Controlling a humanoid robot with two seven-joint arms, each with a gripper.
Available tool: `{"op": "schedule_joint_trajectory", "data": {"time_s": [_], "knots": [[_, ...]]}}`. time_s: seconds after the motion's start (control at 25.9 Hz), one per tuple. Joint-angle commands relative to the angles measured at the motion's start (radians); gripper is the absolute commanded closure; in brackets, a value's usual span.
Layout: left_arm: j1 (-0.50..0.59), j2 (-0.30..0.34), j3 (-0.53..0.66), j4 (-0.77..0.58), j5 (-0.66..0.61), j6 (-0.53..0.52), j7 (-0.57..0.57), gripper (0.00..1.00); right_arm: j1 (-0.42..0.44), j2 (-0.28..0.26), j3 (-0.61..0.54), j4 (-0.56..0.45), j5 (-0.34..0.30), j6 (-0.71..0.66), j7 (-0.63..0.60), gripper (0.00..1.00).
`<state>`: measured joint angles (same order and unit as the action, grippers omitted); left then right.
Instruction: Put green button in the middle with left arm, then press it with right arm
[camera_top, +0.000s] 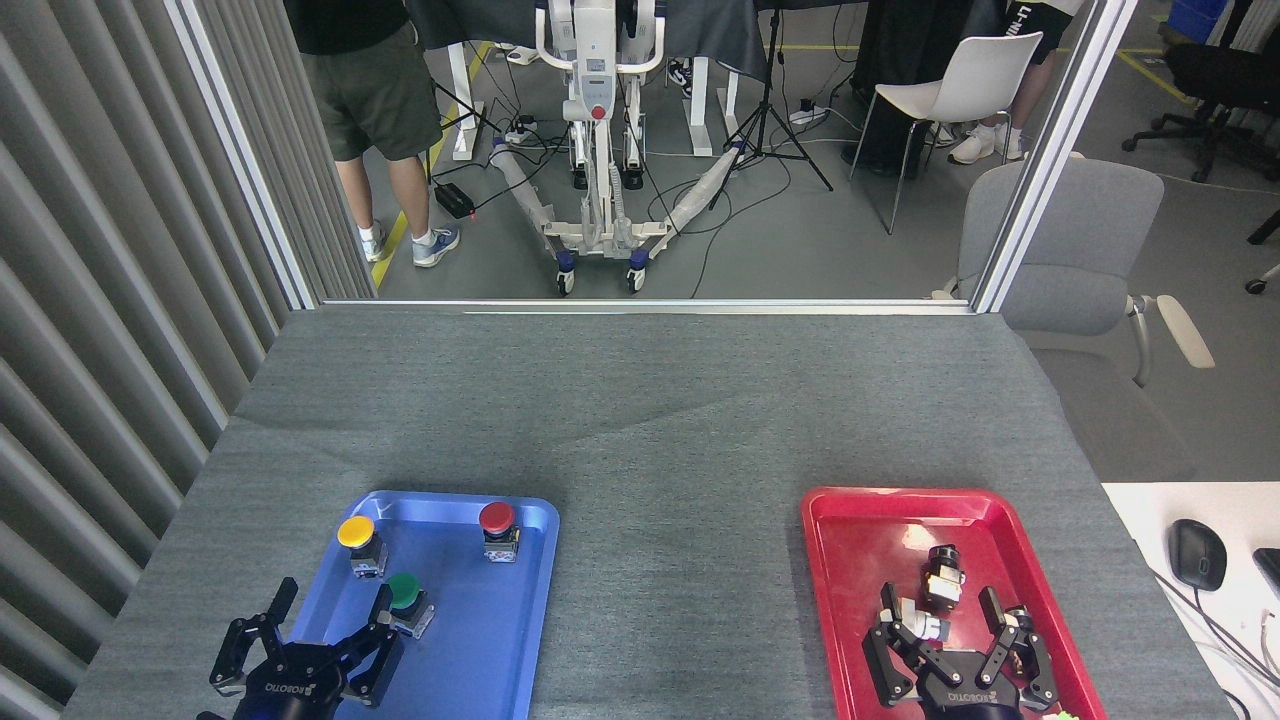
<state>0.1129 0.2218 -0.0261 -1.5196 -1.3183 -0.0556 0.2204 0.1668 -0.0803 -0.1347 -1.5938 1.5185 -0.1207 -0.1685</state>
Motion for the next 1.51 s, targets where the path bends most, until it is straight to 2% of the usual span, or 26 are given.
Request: {"op": "schedule_joint_trajectory", "data": {"time_s": [0.0,1.08,1.28,1.47], "knots": [[0.001,0.001,0.0,0.003,-0.001,0.0,-0.003,0.0,-0.007,0.002,0.001,0.005,0.0,0.006,0.0,0.0],[-0.009,0.001,0.0,0.033,0.001,-0.023,-0.032,0.0,-0.044,-0.016,0.015,0.06,-0.005,0.007,-0.005,0.0],[-0.024,0.005,-0.002,0.138,-0.002,-0.193,-0.038,0.02,-0.044,-0.024,0.015,0.061,-0.005,0.007,-0.008,0.0],[-0.075,0.033,-0.006,0.239,-0.029,-0.247,-0.07,0.02,-0.044,-0.024,0.015,0.061,-0.005,0.006,-0.009,0.0]]}}
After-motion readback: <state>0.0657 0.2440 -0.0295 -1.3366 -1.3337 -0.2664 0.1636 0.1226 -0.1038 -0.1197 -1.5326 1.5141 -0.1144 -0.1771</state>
